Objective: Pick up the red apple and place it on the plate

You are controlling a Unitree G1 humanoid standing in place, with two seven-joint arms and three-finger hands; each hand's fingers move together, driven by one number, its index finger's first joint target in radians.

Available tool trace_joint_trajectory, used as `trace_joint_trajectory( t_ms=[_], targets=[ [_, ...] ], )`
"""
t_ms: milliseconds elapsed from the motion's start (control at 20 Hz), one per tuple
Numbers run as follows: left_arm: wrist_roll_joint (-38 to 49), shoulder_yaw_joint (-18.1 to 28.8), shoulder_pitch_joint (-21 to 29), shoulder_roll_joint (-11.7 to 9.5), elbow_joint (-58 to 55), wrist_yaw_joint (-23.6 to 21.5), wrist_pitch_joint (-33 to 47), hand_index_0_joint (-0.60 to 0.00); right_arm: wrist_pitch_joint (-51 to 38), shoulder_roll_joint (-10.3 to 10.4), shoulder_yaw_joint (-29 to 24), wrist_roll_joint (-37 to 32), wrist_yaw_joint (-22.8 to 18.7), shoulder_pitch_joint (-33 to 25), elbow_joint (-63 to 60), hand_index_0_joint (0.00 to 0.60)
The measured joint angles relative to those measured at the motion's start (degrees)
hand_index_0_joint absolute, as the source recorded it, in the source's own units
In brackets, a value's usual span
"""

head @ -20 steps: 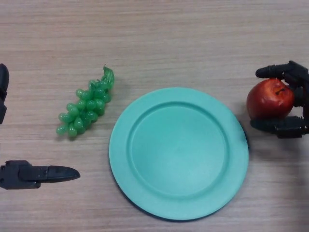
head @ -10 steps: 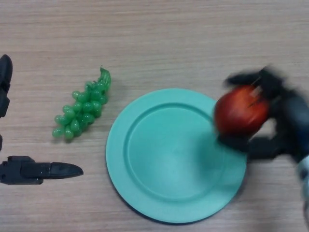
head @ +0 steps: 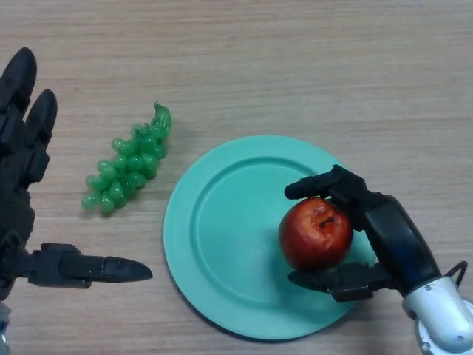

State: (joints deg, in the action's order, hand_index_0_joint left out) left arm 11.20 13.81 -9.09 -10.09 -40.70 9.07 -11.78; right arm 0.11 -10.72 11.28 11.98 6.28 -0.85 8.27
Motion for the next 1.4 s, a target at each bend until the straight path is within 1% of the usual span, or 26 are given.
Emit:
trace_joint_trajectory(
  t_ms=[50,150,300,400,450,500,550,650,700,750,800,900,950,1100,1150,1300,1400],
  targets=[
    [-3.1,-0.1,-0.1,0.0,0.0,0.0,0.1,0.0,0.0,0.0,0.6,1.5,-1.4,-1.1,-1.0,0.0],
    [-4.4,-0.1,-0.4,0.0,0.2,0.0,0.1,0.0,0.3,0.0,0.7,2.3,-3.0,-2.8,-0.9,0.0],
    [-4.5,-0.7,0.1,0.0,0.2,0.0,0.1,0.0,5.5,0.0,0.5,0.8,-3.4,-3.4,4.5,0.0],
    [-4.5,-2.6,0.5,-0.1,-0.3,0.0,0.1,0.0,9.7,0.0,-0.4,-3.2,-3.4,-3.4,10.2,0.0],
    [-6.3,-3.5,1.0,-0.1,-1.1,0.0,0.1,0.0,11.3,0.0,-2.1,-5.7,-3.3,-3.2,14.3,0.0],
    [-6.6,-3.8,1.4,-0.1,-1.5,0.0,0.1,0.0,11.9,0.0,-4.0,-6.7,-2.7,-2.6,17.0,0.0],
    [-6.6,-4.5,1.6,-0.1,-1.5,-0.1,0.0,0.0,12.6,0.0,-6.9,-8.6,-1.5,-1.4,20.3,0.0],
    [-6.6,-5.7,2.1,-0.3,-1.6,-0.1,-0.2,0.0,14.8,-0.5,-10.6,-12.0,0.2,1.9,24.2,0.0],
    [-6.6,-6.4,2.5,-0.6,-1.6,-0.1,-0.6,0.0,15.4,-0.6,-11.6,-12.3,0.5,3.1,25.1,0.0],
    [-6.5,-6.9,3.1,-0.8,-1.6,-0.1,-1.0,0.0,17.9,-0.7,-12.5,-13.7,0.9,4.7,27.6,0.0],
    [-6.4,-6.8,3.6,-0.9,-1.6,-0.1,-1.9,0.0,18.5,-0.7,-13.2,-16.1,1.4,5.4,29.0,0.0],
    [-5.6,-6.1,4.7,-2.1,-1.3,-0.1,-2.8,0.0,18.5,-0.7,-13.8,-19.4,3.7,6.2,31.3,0.0],
    [-5.7,-5.8,5.6,-2.2,-0.1,-0.1,-2.8,0.0,18.5,-0.7,-14.1,-21.1,4.7,6.5,31.4,0.0],
    [-6.1,-5.2,5.3,-2.2,2.5,-0.1,-2.6,0.0,18.5,-0.7,-15.9,-21.6,4.8,6.9,33.7,0.0],
    [-6.1,-5.4,4.7,-2.1,2.8,-0.1,-1.9,0.0,18.5,-0.7,-17.2,-23.1,4.8,6.9,33.7,0.0],
    [-6.1,-7.4,2.8,-1.5,3.2,-0.1,-0.4,0.0,18.5,-0.7,-17.3,-23.2,4.8,7.5,33.1,0.0],
    [-6.1,-7.7,2.5,-1.0,3.2,-0.5,-0.4,0.0,18.7,-0.7,-17.4,-23.2,4.8,7.7,34.2,0.0]
  ],
)
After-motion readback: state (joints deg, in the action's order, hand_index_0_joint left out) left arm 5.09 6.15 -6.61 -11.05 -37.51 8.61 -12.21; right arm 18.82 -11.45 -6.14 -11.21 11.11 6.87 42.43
